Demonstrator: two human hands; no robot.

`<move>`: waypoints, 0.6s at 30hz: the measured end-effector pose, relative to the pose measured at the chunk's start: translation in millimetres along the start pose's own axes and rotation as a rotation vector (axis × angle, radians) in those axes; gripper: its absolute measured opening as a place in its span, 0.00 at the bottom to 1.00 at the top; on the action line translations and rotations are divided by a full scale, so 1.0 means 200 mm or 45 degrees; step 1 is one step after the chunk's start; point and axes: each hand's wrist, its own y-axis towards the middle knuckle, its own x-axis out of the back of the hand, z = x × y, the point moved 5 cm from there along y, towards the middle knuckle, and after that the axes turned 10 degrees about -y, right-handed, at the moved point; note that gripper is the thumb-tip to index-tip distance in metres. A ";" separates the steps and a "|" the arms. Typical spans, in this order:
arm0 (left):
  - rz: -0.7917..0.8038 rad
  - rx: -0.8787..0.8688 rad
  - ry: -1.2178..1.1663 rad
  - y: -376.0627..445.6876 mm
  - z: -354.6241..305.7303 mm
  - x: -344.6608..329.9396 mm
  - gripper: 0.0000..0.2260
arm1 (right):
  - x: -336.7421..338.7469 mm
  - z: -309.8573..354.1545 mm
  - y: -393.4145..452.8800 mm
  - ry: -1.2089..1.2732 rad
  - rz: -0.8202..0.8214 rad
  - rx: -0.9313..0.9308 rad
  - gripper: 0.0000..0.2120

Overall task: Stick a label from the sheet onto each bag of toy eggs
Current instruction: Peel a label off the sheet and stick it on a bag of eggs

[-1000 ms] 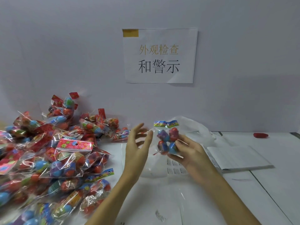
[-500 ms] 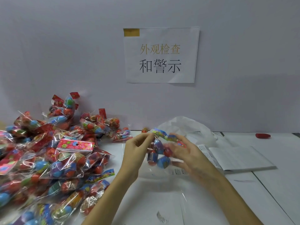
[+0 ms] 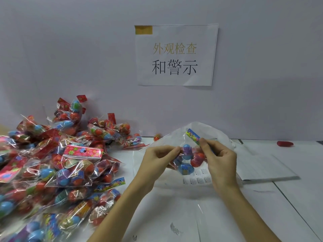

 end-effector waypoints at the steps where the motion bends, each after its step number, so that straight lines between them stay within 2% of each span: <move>1: -0.030 -0.011 -0.021 0.00 0.00 0.01 0.09 | -0.01 -0.01 0.00 -0.018 0.056 -0.035 0.10; 4: -0.144 -0.011 -0.120 0.00 0.00 0.04 0.11 | -0.07 -0.04 -0.02 0.036 0.444 -0.321 0.23; 6: -0.195 -0.001 -0.190 0.00 0.01 0.05 0.12 | -0.10 -0.05 -0.07 0.070 0.669 -0.448 0.21; 8: -0.234 -0.010 -0.173 0.01 0.01 0.05 0.11 | -0.11 -0.04 -0.10 0.029 0.724 -0.482 0.18; 11: -0.319 -0.087 -0.041 0.01 0.03 0.08 0.12 | -0.07 0.00 -0.07 0.031 0.589 -0.473 0.21; 12: -0.362 -0.110 0.007 0.01 0.03 0.09 0.13 | -0.02 0.03 -0.03 0.204 0.533 -0.483 0.22; 13: -0.404 -0.137 0.066 0.02 0.03 0.12 0.14 | 0.02 0.08 0.01 0.540 0.548 -0.497 0.22; 15: -0.474 -0.213 0.253 0.03 0.03 0.16 0.12 | 0.11 0.22 0.03 1.535 0.795 -0.461 0.26; 16: -0.495 -0.256 0.377 0.04 0.03 0.17 0.10 | 0.15 0.29 0.02 1.891 0.939 -0.439 0.25; 17: -0.507 -0.297 0.519 0.04 0.02 0.19 0.08 | 0.18 0.31 0.03 2.018 1.022 -0.432 0.23; 18: -0.509 -0.324 0.682 0.05 0.01 0.20 0.08 | 0.19 0.30 0.03 1.991 1.034 -0.444 0.20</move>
